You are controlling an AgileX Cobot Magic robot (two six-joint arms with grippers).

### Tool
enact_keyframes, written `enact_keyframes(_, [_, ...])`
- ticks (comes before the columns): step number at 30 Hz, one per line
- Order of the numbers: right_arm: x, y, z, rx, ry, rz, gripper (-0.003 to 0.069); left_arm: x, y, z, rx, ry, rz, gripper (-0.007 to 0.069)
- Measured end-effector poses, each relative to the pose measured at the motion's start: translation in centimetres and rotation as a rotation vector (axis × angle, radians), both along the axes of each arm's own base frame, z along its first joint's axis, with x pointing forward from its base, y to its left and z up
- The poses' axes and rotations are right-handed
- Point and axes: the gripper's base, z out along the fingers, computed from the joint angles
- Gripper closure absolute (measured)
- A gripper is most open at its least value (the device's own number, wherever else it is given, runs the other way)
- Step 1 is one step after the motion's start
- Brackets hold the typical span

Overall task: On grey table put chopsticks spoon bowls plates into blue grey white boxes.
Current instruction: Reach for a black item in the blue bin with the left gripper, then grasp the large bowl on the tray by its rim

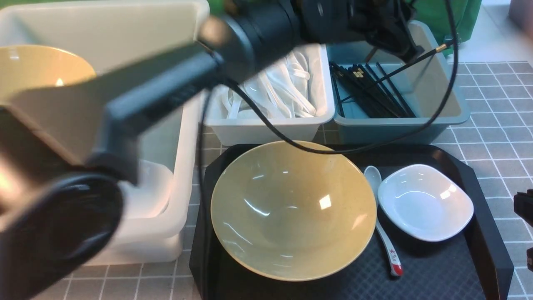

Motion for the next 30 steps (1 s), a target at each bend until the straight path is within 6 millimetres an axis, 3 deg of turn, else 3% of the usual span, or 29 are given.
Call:
enact_keyframes(1, [0.0, 0.0, 0.0, 0.0, 0.0, 0.0, 0.0508, 0.1, 0.0, -0.2, -0.002, 0.0, 0.004, 0.0596])
enact_keyframes(2, [0.0, 0.0, 0.0, 0.0, 0.0, 0.0, 0.0508, 0.7, -0.2, -1.8, -0.005, 0.019, 0.022, 0.0559])
enact_keyframes(3, [0.0, 0.0, 0.0, 0.0, -0.001, 0.0, 0.0508, 1.1, -0.4, -3.1, 0.007, 0.045, 0.023, 0.0501])
enact_keyframes(6, [0.0, 0.0, 0.0, 0.0, -0.002, 0.0, 0.0508, 1.1, -0.4, -4.5, 0.044, 0.104, -0.003, 0.0369])
enact_keyframes(10, [0.0, 0.0, 0.0, 0.0, -0.002, 0.0, 0.0508, -0.3, 0.3, -2.9, 0.067, 0.251, -0.075, 0.0203])
enact_keyframes(11, [0.0, 0.0, 0.0, 0.0, -0.002, 0.0, 0.0508, -0.4, 0.4, -2.8, 0.064, 0.266, -0.075, 0.02])
enact_keyframes(13, [0.0, 0.0, 0.0, 0.0, -0.002, 0.0, 0.0508, -2.3, 2.5, 0.6, 0.104, 0.416, -0.104, 0.0187])
enact_keyframes(14, [0.0, 0.0, 0.0, 0.001, -0.002, -0.001, 0.0508, -2.7, 2.8, 1.1, 0.109, 0.444, -0.107, 0.0188])
enact_keyframes(15, [0.0, 0.0, 0.0, 0.009, 0.0, -0.005, 0.0508, -4.1, 4.5, 2.9, 0.186, 0.526, -0.086, 0.0195])
enact_keyframes(18, [0.0, 0.0, 0.0, 0.022, 0.003, -0.013, 0.0508, -6.7, 7.4, 4.2, 0.385, 0.699, 0.021, 0.0214])
enact_keyframes(21, [0.0, 0.0, 0.0, 0.027, 0.003, -0.016, 0.0508, -7.0, 8.3, 3.4, 0.497, 0.748, 0.122, 0.0214])
enact_keyframes(26, [0.0, 0.0, 0.1, 0.055, 0.007, -0.033, 0.0508, -5.8, 9.0, -1.1, 0.682, 0.773, 0.226, 0.0188])
enact_keyframes(30, [0.0, 0.0, 0.1, 0.066, 0.007, -0.039, 0.0508, -5.0, 8.8, -3.6, 0.744, 0.797, 0.249, 0.0183])
